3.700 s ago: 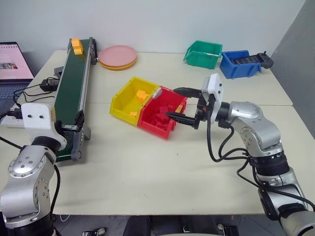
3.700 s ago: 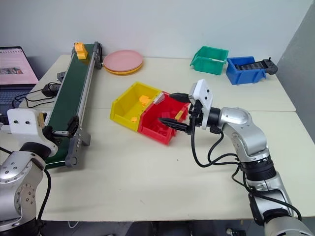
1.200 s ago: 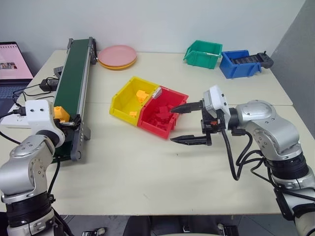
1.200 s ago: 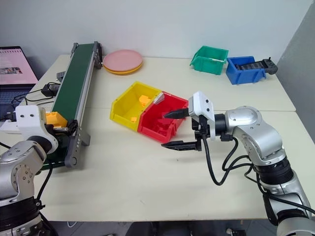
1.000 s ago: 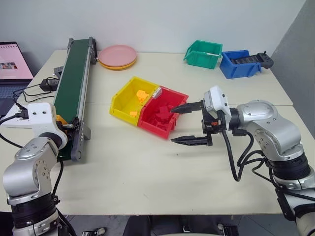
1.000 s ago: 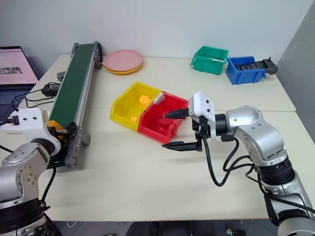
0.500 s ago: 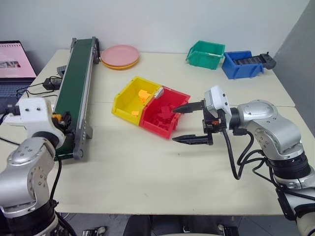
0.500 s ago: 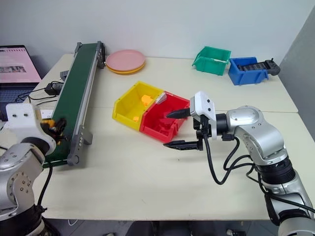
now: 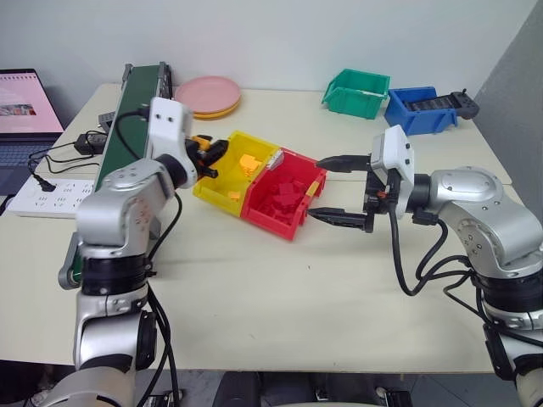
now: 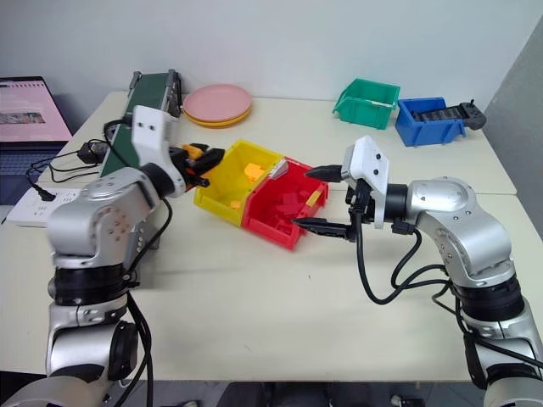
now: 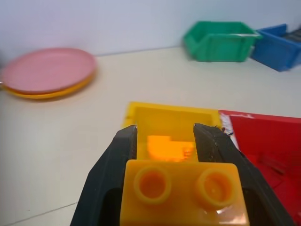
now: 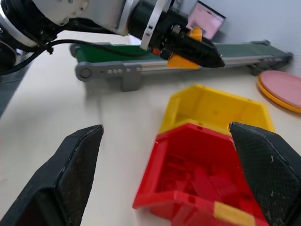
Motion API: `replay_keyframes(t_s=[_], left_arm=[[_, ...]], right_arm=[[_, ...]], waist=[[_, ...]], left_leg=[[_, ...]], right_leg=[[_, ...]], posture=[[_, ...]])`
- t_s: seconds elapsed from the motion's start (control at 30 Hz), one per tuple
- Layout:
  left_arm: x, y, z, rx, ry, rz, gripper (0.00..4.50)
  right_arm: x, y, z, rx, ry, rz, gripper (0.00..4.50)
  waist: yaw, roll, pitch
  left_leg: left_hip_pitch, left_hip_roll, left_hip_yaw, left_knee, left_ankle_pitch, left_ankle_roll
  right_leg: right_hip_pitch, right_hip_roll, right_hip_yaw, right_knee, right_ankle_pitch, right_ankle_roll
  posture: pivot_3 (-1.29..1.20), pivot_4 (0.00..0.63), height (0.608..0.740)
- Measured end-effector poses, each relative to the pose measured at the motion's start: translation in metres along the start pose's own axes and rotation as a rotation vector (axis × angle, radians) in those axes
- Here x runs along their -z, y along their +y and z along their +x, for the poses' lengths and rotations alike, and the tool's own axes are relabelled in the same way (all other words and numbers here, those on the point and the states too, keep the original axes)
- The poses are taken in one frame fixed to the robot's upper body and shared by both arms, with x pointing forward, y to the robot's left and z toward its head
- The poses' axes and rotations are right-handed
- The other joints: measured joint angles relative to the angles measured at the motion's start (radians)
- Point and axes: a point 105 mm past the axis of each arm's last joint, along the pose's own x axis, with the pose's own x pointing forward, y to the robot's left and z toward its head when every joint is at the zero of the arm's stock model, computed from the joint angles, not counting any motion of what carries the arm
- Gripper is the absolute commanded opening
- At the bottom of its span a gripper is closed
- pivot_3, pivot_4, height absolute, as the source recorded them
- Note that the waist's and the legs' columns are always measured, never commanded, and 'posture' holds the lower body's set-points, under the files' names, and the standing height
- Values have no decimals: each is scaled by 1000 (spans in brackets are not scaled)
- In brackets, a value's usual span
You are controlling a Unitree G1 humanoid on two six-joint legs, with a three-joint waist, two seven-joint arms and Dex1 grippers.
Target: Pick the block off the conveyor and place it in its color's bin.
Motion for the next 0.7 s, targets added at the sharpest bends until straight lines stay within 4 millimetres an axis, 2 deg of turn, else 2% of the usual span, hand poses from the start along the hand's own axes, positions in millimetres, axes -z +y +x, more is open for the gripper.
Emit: replay_keyframes(t_s=[0.1,0.23,0.3,0.33,0.63,0.7], left_arm=[[2,-3,21,37,9,69,1531],[4,-1,37,51,9,104,1531],[6,0,40,55,7,103,2231],[9,-1,42,68,10,101,2302],[10,-5,40,116,12,145,4021],[10,-3,38,106,12,164,4170]], right_arm=[[-2,-5,-6,65,4,8,4500],[-7,-3,-11,92,-4,-5,4500],[-6,-2,-11,92,-1,5,4500],[-6,-2,-11,96,0,10,4500],[-5,-2,-13,103,15,7,4500],[-6,-2,-13,101,15,5,4500]], waist=[[-1,0,0],[1,0,0],[0,0,0],[0,0,0],[0,0,0],[0,0,0]], left_leg=[[-2,0,1,0,0,0],[-1,0,2,0,-2,4],[-1,0,2,0,-2,4],[-2,0,2,0,-2,4],[-2,0,1,1,-2,4],[-2,0,1,1,-2,4]], right_leg=[[-3,0,2,1,0,0],[-2,0,2,1,0,0],[-2,0,2,1,0,0],[-2,0,2,1,0,0],[-2,0,1,1,0,0],[-2,0,2,1,0,0]], posture=[[0,150,740],[0,150,740],[0,150,740],[0,150,740],[0,150,740],[0,150,740]])
